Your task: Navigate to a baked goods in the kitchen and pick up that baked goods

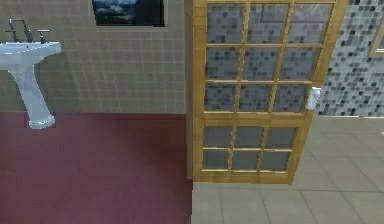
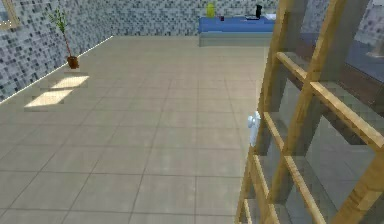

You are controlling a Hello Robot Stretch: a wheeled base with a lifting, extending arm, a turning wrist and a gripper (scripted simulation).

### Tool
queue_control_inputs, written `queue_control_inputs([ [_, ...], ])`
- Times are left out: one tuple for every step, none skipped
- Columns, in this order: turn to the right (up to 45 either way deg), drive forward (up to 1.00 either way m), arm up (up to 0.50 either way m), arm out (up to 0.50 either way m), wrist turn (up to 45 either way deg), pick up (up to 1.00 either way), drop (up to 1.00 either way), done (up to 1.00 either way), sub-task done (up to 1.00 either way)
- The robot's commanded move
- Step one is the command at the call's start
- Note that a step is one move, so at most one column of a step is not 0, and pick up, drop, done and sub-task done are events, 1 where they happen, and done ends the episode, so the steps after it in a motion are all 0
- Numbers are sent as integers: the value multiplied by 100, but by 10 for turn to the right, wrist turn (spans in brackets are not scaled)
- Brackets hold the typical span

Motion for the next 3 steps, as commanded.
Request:
queue_control_inputs([
  [0, 30, 0, 0, 0, 0, 0, 0, 0],
  [-450, 0, 0, 0, 0, 0, 0, 0, 0],
  [-420, 0, 0, 0, 0, 0, 0, 0, 0],
])
